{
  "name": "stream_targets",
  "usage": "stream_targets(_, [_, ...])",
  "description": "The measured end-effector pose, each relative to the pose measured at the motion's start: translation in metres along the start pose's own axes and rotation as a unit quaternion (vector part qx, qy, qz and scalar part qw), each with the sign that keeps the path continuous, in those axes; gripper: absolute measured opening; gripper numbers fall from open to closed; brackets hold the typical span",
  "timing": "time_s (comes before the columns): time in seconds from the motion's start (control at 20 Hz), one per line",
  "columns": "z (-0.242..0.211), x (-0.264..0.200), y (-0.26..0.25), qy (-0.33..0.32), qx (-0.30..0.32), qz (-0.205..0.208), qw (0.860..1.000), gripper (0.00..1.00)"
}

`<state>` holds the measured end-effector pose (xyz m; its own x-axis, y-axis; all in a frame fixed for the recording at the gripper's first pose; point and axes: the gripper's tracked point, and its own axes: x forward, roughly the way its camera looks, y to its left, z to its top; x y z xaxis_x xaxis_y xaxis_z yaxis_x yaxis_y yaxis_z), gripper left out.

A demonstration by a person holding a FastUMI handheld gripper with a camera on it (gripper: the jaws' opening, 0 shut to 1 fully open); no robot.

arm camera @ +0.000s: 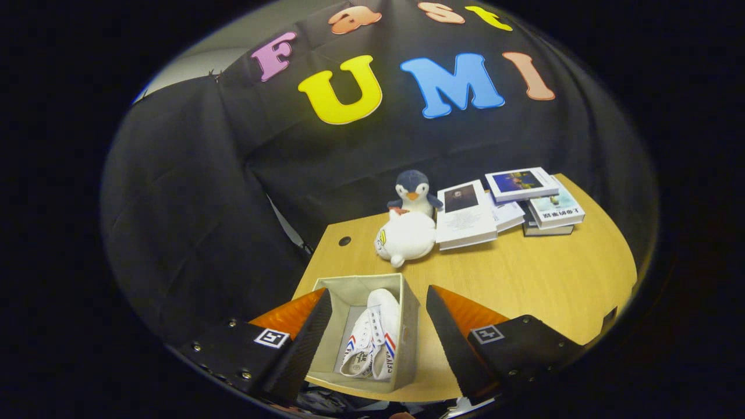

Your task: Open the storage box then place both shoes into the box .Put the left shoe in first, then the right shoe, with the right side of both shoes facing outward in a uniform manner.

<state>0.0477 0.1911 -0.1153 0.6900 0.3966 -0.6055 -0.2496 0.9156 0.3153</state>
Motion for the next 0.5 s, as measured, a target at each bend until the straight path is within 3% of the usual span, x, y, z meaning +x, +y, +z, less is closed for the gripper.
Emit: stream_targets(0.5, [0.061, -0.093, -0.075, -0.132, -0.079, -0.029, 0.988, 0.98])
